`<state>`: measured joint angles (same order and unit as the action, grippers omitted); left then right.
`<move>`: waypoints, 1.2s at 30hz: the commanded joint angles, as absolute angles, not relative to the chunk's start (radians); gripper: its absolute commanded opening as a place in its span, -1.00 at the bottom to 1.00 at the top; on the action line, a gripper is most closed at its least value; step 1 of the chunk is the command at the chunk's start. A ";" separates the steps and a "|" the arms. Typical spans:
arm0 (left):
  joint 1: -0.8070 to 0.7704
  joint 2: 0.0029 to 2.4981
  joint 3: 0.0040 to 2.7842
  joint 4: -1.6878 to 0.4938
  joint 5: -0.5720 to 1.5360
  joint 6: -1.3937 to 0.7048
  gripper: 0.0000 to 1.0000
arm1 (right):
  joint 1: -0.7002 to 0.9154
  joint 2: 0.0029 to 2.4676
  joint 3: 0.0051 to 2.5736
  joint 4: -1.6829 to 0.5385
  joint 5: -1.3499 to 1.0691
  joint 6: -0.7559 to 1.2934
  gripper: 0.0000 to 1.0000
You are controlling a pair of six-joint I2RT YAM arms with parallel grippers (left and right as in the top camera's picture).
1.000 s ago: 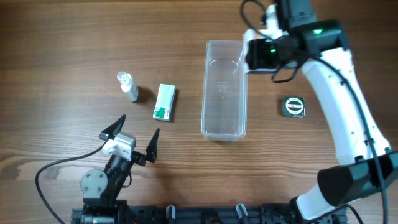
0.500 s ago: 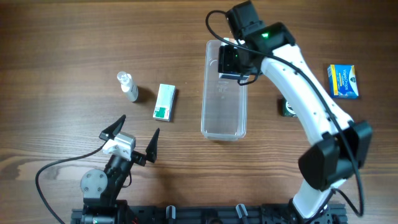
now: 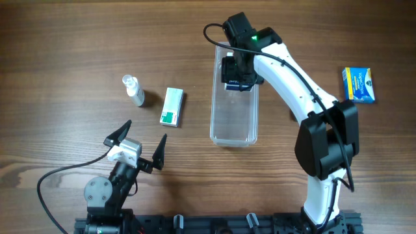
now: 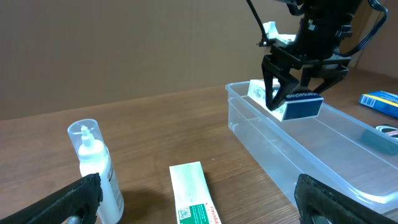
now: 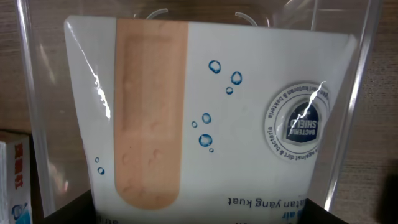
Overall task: Pack container
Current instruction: 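Carry the Hansaplast box left and lower it into the clear container, then open the right gripper and lift away from the container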
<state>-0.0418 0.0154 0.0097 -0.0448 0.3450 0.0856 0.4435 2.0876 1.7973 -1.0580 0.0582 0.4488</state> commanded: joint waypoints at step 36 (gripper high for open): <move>-0.034 0.010 0.006 -0.046 0.343 0.094 0.99 | 0.448 2.237 1.791 -0.931 0.091 0.445 0.60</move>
